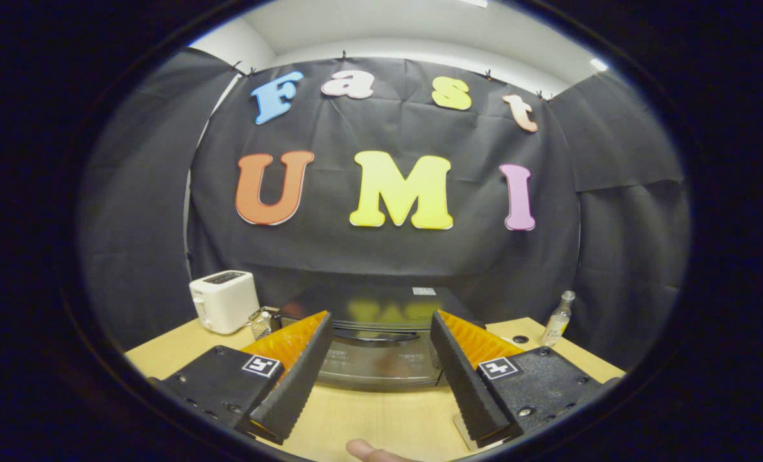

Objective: Open the toaster oven, put the food inside, and close the toaster oven door.

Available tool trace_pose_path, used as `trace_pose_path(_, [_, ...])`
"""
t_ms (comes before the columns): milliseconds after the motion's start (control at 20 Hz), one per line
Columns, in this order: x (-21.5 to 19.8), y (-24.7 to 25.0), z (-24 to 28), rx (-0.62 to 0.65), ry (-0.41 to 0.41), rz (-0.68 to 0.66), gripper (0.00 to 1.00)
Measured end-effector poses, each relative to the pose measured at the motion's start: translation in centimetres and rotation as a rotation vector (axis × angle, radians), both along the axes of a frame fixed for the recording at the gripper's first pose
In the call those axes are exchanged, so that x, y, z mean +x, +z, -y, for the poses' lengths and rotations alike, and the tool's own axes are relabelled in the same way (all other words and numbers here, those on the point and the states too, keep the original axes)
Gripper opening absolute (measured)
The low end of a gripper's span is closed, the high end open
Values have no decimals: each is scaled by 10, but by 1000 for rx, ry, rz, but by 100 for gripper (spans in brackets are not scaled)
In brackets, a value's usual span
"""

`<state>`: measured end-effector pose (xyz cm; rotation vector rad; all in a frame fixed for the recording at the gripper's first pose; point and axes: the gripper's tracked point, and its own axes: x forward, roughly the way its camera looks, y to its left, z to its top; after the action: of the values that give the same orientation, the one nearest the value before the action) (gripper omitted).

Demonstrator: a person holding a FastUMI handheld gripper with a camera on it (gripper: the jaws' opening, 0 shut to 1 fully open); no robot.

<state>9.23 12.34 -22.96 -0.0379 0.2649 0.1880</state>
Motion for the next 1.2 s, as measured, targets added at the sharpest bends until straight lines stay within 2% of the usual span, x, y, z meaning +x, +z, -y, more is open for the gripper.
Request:
trace_pose_path(300, [-84,56,44,-54,-58,50,97])
trace_pose_path(450, [-130,84,68,-36,-97,89,97])
trace_pose_path(550, [-154,99,76,-13,-93,113,97])
trace_pose_path(650, [-172,114,73,-30,-45,135,97])
trace_pose_path(900, [-189,135,82,35,-28,142,97])
trace_pose_path(1200, [-181,134,106,84,-94,128,97])
